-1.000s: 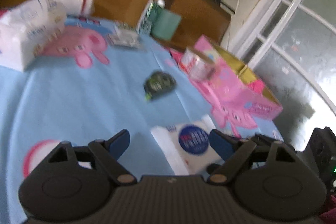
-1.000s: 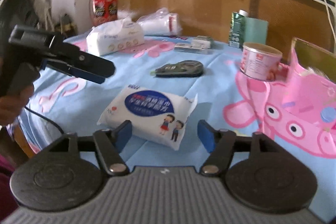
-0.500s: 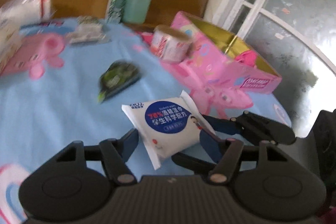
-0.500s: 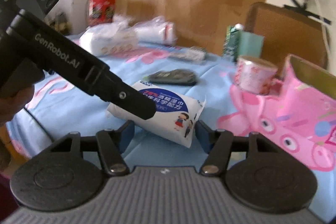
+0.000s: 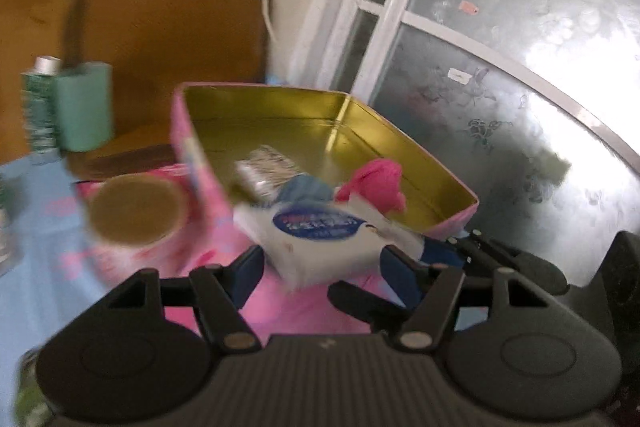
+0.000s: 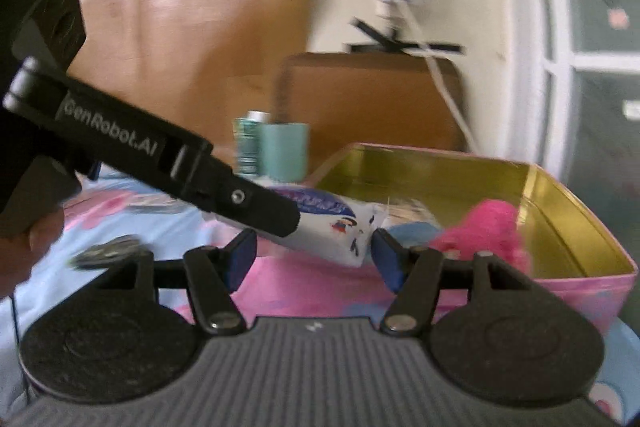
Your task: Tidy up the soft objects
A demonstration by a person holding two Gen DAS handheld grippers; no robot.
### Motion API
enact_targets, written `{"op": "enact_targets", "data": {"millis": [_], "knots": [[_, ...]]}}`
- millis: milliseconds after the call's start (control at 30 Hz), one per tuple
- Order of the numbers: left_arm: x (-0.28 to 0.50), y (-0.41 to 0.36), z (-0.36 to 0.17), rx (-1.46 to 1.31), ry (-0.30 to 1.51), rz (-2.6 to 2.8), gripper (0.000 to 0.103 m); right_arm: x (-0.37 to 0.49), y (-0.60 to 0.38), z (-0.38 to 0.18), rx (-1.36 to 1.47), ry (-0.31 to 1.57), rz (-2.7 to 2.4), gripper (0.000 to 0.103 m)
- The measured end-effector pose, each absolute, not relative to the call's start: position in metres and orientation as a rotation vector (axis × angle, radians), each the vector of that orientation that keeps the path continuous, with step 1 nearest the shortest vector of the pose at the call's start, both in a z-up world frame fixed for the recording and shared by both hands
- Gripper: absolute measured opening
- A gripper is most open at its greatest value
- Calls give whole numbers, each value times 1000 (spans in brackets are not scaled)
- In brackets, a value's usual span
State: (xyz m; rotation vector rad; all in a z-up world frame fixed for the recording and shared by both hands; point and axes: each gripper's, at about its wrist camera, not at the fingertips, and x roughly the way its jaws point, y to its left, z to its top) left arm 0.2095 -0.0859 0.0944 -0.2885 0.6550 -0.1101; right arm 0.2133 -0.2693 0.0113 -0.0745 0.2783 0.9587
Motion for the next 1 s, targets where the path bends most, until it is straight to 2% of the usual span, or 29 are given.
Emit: {"op": "enact_targets", "data": {"millis": [133, 233, 300, 400, 533, 667, 833, 933, 1000], "knots": [[255, -101, 84, -337, 692, -178, 65, 261, -285, 13, 10, 399, 945, 60], [276, -118, 79, -292, 686, -160, 73, 285, -283, 11, 9, 449, 893, 60], [282, -124, 76, -278, 676, -141, 74, 295, -278, 5, -45, 433, 809, 61], [279, -122, 77, -310, 671, -154, 76, 300, -269, -9, -160, 353, 650, 62], [254, -113, 88, -299, 594, -135, 77, 308, -287, -8, -27, 369, 684, 62], [225, -91, 98, -337, 539, -95, 79, 297, -281, 4, -8, 363, 832, 62], [180, -57, 103, -388, 499, -37, 79, 318, -259, 11, 57, 584, 1103, 38], [151, -40, 98, -407, 493, 3, 81, 334, -247, 7, 107, 735, 1189, 37], [131, -31, 94, -414, 501, 29, 81, 338, -242, 9, 85, 745, 1180, 34]]}}
